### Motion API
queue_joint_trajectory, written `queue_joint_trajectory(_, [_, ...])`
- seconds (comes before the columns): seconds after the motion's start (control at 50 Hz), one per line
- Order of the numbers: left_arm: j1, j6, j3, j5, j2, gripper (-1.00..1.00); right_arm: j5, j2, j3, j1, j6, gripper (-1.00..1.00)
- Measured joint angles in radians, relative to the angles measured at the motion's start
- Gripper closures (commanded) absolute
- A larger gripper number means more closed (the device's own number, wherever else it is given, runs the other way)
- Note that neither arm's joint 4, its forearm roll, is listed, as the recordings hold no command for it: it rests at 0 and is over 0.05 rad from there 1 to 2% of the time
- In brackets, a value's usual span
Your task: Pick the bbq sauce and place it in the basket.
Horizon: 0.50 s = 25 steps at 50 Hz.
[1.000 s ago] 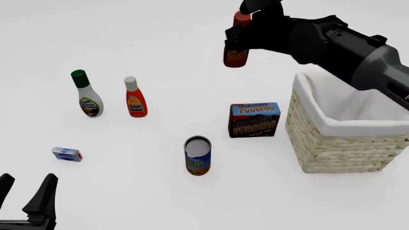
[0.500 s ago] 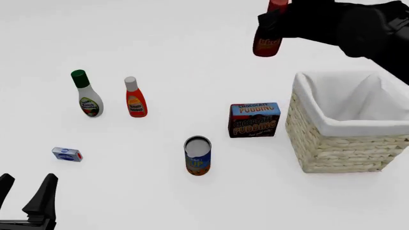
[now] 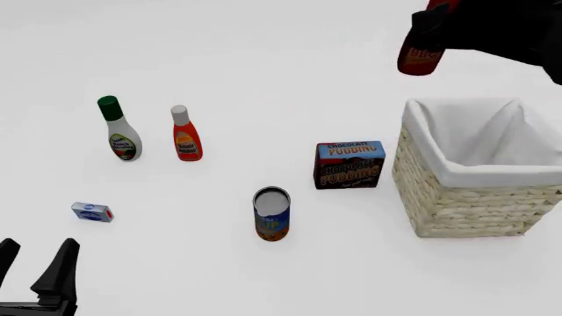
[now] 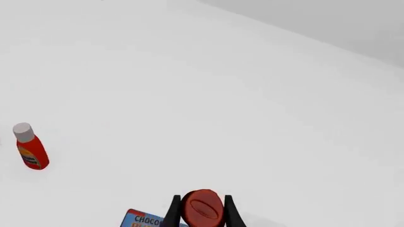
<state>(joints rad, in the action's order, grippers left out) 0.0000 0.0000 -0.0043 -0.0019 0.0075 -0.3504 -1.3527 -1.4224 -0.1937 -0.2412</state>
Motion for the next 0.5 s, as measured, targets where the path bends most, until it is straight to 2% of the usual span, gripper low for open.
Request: queue_joint_trajectory(0.5, [0.0,0.0,0.0,0.0,0.0,-1.0,0.041,0.107,0.146,0.144,0.023,1.0])
